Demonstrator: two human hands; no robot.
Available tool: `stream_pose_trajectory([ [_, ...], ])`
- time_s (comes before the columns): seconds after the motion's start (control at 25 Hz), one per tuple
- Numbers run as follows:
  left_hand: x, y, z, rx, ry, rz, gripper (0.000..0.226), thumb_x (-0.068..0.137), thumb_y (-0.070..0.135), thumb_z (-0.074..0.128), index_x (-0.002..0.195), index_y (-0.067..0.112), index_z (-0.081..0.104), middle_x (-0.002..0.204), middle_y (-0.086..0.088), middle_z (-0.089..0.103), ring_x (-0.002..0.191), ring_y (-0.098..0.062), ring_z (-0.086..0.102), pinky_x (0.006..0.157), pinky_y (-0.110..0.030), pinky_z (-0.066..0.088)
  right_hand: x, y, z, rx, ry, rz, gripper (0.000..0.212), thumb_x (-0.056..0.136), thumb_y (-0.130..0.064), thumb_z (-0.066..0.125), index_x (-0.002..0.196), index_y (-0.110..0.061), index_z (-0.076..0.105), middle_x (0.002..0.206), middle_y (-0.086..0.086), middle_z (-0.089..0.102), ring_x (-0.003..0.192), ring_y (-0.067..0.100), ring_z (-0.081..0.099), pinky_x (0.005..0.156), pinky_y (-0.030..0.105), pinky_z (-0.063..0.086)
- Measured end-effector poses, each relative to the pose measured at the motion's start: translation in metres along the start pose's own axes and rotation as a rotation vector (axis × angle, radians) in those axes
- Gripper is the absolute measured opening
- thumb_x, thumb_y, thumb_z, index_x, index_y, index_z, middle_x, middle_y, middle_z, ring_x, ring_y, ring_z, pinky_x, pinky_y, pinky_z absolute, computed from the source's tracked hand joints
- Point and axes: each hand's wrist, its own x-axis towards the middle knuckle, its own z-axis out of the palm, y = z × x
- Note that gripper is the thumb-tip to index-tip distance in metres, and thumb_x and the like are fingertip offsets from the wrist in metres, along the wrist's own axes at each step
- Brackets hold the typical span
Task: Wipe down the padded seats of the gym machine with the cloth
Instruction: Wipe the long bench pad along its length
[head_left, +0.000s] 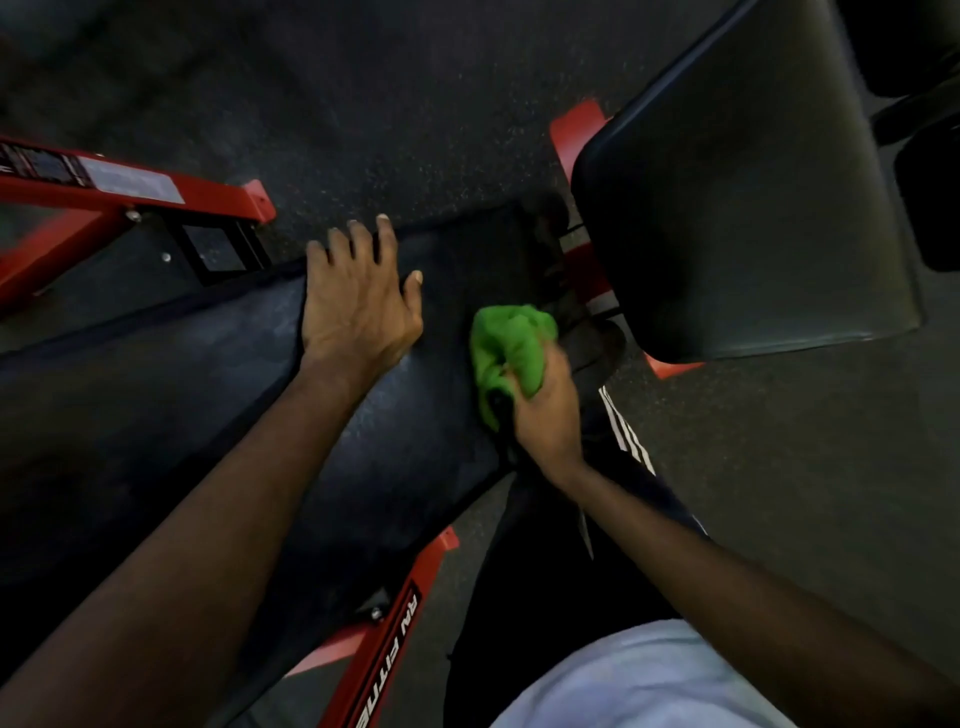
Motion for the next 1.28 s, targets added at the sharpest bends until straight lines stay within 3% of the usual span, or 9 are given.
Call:
stream_pose_trajectory([
  [0.28, 0.000, -0.001, 0.003, 0.005, 0.035, 0.000, 0.070, 0.103, 0.048, 0.027, 0.154, 0.000, 0.028, 0.142, -0.031, 0.047, 0.122, -0.047, 0.048, 0.105, -0.057, 0.036, 0.101, 0.048, -0.025, -0.005, 0.211, 0.452, 0.052, 0.088, -0.048, 0.060, 0.132, -0.020, 0.055, 0.127, 0.011, 0.067, 0.117, 0.033, 0.062, 0.100, 0.039, 0.048],
  [0.36, 0.000, -0.001, 0.003, 0.001, 0.029, -0.008, 0.070, 0.103, 0.048, 0.027, 0.154, 0.000, 0.028, 0.142, -0.031, 0.047, 0.122, -0.046, 0.048, 0.105, -0.056, 0.036, 0.097, 0.038, -0.023, 0.010, 0.223, 0.522, 0.054, 0.090, -0.041, 0.059, 0.138, -0.018, 0.052, 0.133, 0.013, 0.064, 0.123, 0.033, 0.060, 0.102, 0.039, 0.046],
  [0.52, 0.001, 0.000, 0.003, 0.008, 0.037, -0.005, 0.070, 0.103, 0.047, 0.028, 0.154, 0.000, 0.027, 0.144, -0.030, 0.045, 0.124, -0.046, 0.048, 0.105, -0.057, 0.036, 0.017, -0.008, 0.009, -0.050, 0.148, 0.156, 0.049, 0.094, -0.026, 0.066, 0.140, -0.015, 0.051, 0.138, 0.007, 0.058, 0.125, 0.027, 0.056, 0.103, 0.036, 0.045],
  [0.64, 0.002, 0.001, 0.003, -0.016, 0.052, -0.001, 0.070, 0.103, 0.047, 0.029, 0.156, 0.001, 0.024, 0.148, -0.029, 0.043, 0.127, -0.046, 0.046, 0.106, -0.057, 0.035, 0.040, -0.025, 0.014, -0.062, 0.099, -0.035, 0.048, 0.093, -0.030, 0.066, 0.138, -0.017, 0.053, 0.138, 0.002, 0.059, 0.125, 0.020, 0.055, 0.104, 0.029, 0.042],
  [0.8, 0.001, 0.001, 0.005, 0.009, 0.041, 0.007, 0.070, 0.104, 0.048, 0.027, 0.157, 0.003, 0.022, 0.149, -0.028, 0.043, 0.128, -0.044, 0.046, 0.105, -0.057, 0.036, 0.129, -0.019, 0.009, -0.073, 0.025, -0.005, 0.054, 0.093, -0.034, 0.066, 0.143, -0.018, 0.052, 0.140, 0.007, 0.058, 0.128, 0.021, 0.053, 0.105, 0.027, 0.038],
  [0.92, 0.002, 0.000, 0.003, 0.013, 0.033, 0.008, 0.070, 0.104, 0.048, 0.026, 0.158, 0.003, 0.022, 0.150, -0.027, 0.043, 0.128, -0.044, 0.047, 0.104, -0.056, 0.037, 0.190, -0.015, 0.004, -0.066, -0.009, 0.095, 0.059, 0.089, -0.051, 0.058, 0.138, -0.019, 0.056, 0.132, 0.007, 0.064, 0.123, 0.027, 0.059, 0.099, 0.029, 0.042],
  [1.04, 0.000, 0.000, 0.002, 0.020, 0.025, 0.002, 0.069, 0.104, 0.048, 0.026, 0.157, 0.004, 0.024, 0.149, -0.027, 0.044, 0.126, -0.043, 0.048, 0.103, -0.056, 0.037, 0.226, -0.017, 0.000, -0.071, -0.006, 0.228, 0.050, 0.095, -0.048, 0.057, 0.139, -0.024, 0.055, 0.132, 0.006, 0.066, 0.122, 0.031, 0.060, 0.096, 0.030, 0.042],
  [1.2, 0.014, 0.010, 0.000, -0.038, -0.024, -0.041, 0.069, 0.098, 0.047, 0.030, 0.151, 0.003, 0.036, 0.135, -0.025, 0.054, 0.114, -0.042, 0.053, 0.096, -0.053, 0.039, 0.160, -0.016, 0.005, -0.017, 0.060, 0.242, 0.055, 0.098, -0.039, 0.061, 0.146, -0.018, 0.049, 0.139, 0.009, 0.060, 0.127, 0.032, 0.057, 0.101, 0.033, 0.041],
  [1.28, 0.031, 0.025, -0.002, -0.062, -0.058, -0.003, 0.071, 0.096, 0.048, 0.029, 0.149, 0.001, 0.038, 0.128, -0.025, 0.057, 0.108, -0.040, 0.055, 0.091, -0.049, 0.041, 0.107, -0.020, 0.013, -0.008, 0.067, 0.112, 0.053, 0.096, -0.037, 0.062, 0.144, -0.016, 0.051, 0.142, 0.007, 0.058, 0.132, 0.029, 0.054, 0.108, 0.034, 0.041],
])
